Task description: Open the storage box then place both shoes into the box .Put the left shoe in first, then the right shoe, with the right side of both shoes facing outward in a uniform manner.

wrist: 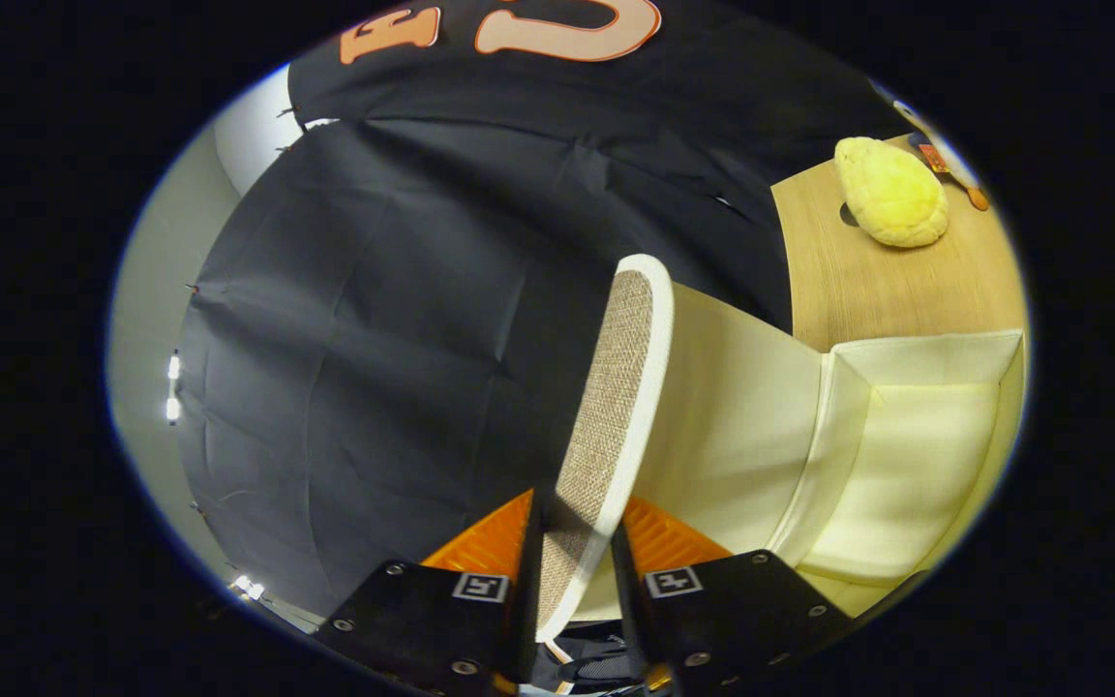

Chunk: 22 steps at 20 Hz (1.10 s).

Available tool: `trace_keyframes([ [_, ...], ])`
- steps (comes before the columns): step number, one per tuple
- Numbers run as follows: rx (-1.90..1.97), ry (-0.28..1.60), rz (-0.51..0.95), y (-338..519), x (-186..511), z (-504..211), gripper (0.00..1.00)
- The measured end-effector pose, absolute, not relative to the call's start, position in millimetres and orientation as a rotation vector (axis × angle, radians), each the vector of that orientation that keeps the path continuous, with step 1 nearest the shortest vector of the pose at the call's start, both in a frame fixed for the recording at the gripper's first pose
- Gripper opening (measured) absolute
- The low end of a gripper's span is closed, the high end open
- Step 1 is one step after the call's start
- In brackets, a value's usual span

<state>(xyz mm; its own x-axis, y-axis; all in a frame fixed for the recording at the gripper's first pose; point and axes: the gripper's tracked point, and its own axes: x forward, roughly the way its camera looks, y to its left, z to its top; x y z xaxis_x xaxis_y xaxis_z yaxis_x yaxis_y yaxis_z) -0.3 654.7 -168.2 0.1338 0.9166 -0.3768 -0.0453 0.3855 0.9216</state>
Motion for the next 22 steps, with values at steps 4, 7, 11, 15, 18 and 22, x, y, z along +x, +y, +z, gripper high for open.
trace_keyframes([
  [4, 0.812, 1.250, 0.845, 663, -4, -190, 0.76],
  [7, 0.769, 1.227, 0.836, 646, -1, -192, 0.93],
  [11, 0.633, 1.132, 0.763, 577, 12, -206, 0.96],
  [15, 0.501, 1.075, 0.627, 485, 26, -243, 0.97],
  [18, 0.417, 1.043, 0.501, 400, 28, -270, 0.97],
  [22, 0.293, 1.031, 0.325, 290, 11, -305, 0.97],
])
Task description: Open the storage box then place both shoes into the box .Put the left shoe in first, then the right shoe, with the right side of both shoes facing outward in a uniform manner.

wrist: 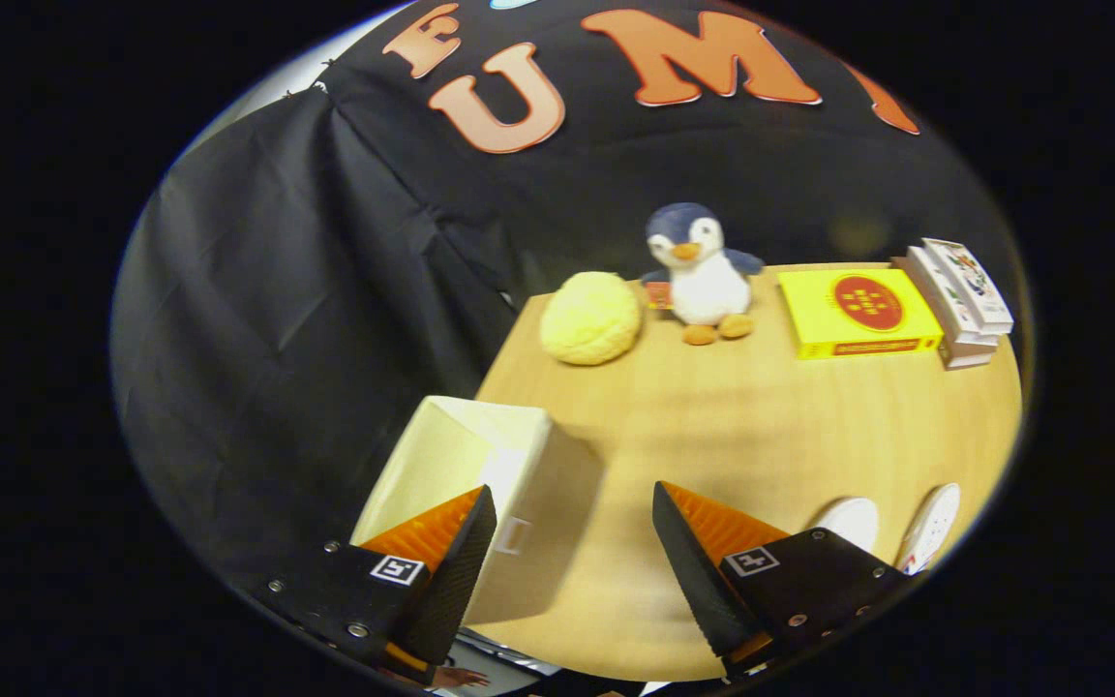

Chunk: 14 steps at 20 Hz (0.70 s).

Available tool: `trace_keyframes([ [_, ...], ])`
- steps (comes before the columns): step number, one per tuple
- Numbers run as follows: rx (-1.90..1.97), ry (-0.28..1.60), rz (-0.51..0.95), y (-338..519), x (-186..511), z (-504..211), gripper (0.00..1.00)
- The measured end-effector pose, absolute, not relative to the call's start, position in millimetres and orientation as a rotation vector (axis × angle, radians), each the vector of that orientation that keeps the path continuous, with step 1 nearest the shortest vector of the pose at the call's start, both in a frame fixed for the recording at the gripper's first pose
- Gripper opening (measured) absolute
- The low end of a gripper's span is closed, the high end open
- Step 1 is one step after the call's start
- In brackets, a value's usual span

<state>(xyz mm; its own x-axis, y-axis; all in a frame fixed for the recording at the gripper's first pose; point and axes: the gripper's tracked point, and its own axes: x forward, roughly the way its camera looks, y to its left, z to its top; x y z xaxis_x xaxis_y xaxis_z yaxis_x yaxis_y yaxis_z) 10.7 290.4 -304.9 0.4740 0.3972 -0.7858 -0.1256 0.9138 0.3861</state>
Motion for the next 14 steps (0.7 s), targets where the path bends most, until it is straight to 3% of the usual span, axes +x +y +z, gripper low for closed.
trace_keyframes([
  [4, 0.170, 1.094, 0.200, 197, -40, -354, 0.96],
  [9, 0.048, 1.251, 0.117, 127, -119, -399, 0.87],
  [14, -0.079, 1.296, 0.123, 100, -155, -434, 0.79],
])
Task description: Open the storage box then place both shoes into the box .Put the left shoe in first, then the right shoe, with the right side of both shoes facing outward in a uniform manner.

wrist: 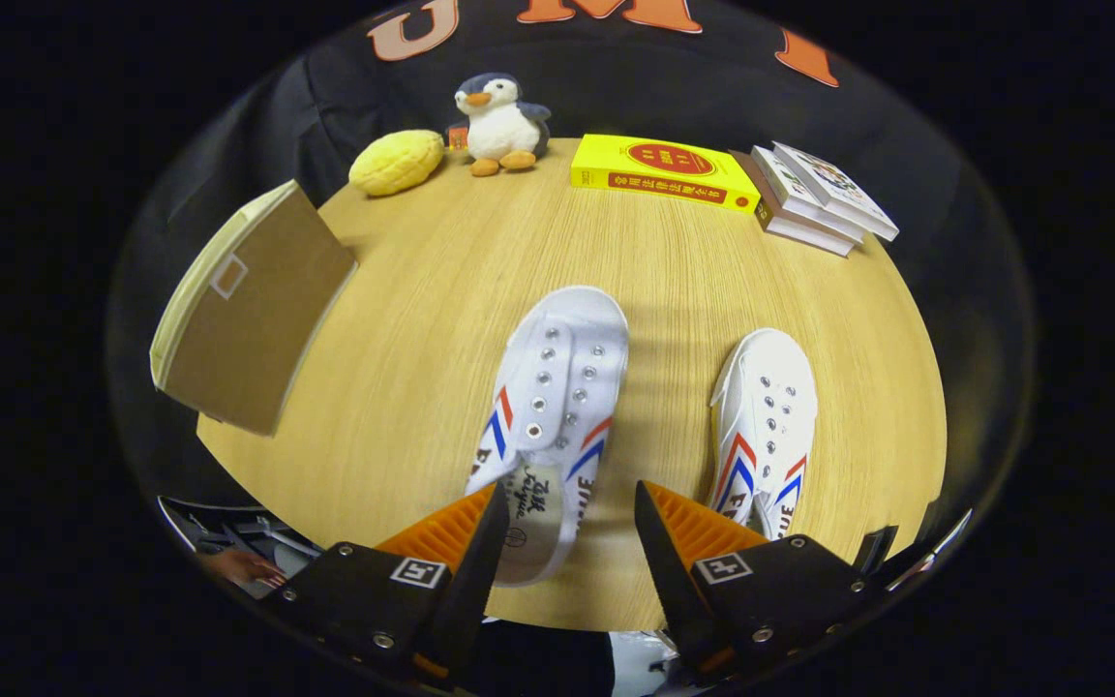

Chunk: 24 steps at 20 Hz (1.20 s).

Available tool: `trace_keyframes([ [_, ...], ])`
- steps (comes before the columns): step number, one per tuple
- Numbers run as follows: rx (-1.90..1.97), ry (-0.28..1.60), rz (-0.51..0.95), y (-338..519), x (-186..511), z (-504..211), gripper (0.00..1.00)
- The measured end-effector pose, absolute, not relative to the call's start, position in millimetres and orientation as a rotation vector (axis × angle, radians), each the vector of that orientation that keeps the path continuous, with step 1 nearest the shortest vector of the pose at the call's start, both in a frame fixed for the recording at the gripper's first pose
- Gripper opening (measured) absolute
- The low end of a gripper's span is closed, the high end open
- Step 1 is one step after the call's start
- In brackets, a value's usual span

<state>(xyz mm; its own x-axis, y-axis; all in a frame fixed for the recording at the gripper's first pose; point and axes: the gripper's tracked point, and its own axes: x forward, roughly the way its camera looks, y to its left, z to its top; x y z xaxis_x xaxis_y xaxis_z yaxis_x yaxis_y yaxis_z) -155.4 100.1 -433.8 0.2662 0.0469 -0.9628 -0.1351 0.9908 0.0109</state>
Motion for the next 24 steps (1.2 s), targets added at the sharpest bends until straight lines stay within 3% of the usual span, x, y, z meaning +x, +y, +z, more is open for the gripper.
trace_keyframes([
  [2, -0.128, 1.289, 0.129, 96, -158, -449, 0.75],
  [7, -0.123, 1.229, 0.081, 95, -152, -469, 0.44],
  [14, -0.075, 1.047, 0.079, 104, -142, -466, 0.20],
  [21, -0.066, 0.980, 0.080, 107, -117, -468, 0.17],
  [24, -0.004, 1.035, 0.072, 107, -114, -474, 0.18],
])
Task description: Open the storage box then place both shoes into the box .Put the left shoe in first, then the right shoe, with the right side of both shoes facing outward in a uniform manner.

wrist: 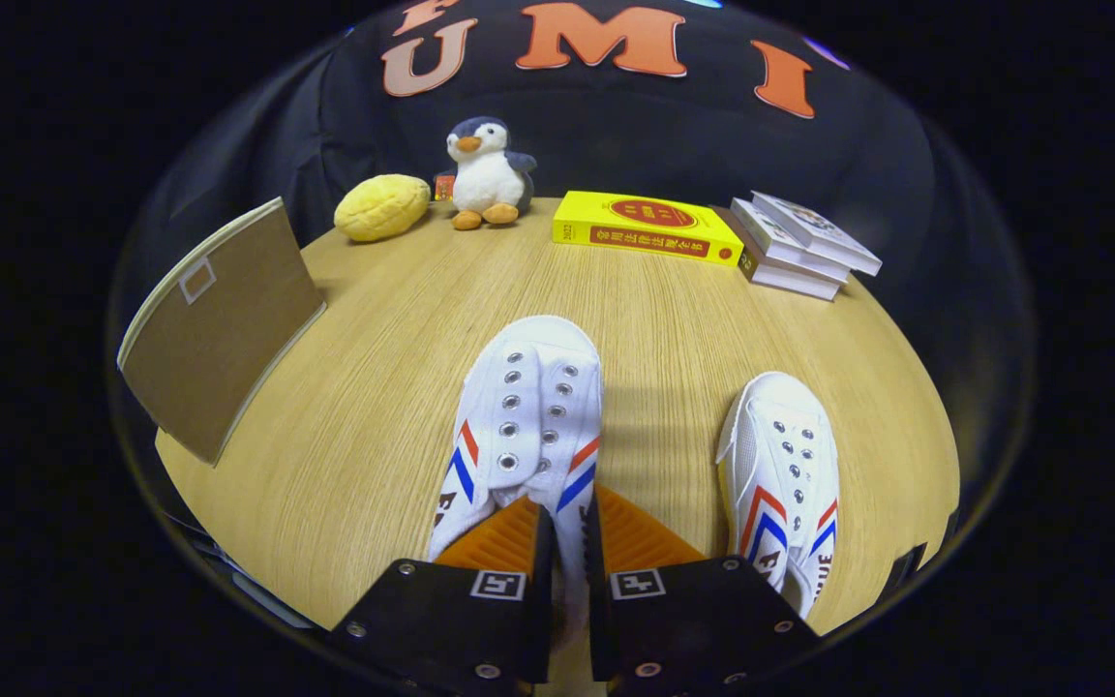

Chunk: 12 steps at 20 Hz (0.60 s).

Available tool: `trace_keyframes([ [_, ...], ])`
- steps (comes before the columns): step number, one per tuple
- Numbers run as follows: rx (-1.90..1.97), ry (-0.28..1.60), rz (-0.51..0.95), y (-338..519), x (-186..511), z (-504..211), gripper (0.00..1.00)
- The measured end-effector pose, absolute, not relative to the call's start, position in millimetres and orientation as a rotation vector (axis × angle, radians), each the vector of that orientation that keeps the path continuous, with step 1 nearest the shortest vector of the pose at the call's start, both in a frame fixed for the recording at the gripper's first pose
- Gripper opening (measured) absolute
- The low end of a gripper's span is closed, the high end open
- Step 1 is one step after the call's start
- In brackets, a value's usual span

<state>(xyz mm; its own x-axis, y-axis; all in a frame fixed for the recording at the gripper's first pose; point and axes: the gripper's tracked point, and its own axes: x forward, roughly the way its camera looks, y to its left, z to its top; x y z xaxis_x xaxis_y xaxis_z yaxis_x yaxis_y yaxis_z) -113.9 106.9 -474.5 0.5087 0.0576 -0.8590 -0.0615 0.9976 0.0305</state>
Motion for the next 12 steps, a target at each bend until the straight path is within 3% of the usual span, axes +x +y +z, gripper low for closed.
trace_keyframes([
  [4, 0.187, 1.142, 0.049, 106, -116, -482, 0.15],
  [5, 0.249, 1.167, 0.035, 106, -117, -480, 0.06],
  [7, 0.291, 1.176, 0.041, 106, -115, -476, 0.02],
  [12, 0.419, 1.152, 0.045, 130, -98, -449, 0.01],
])
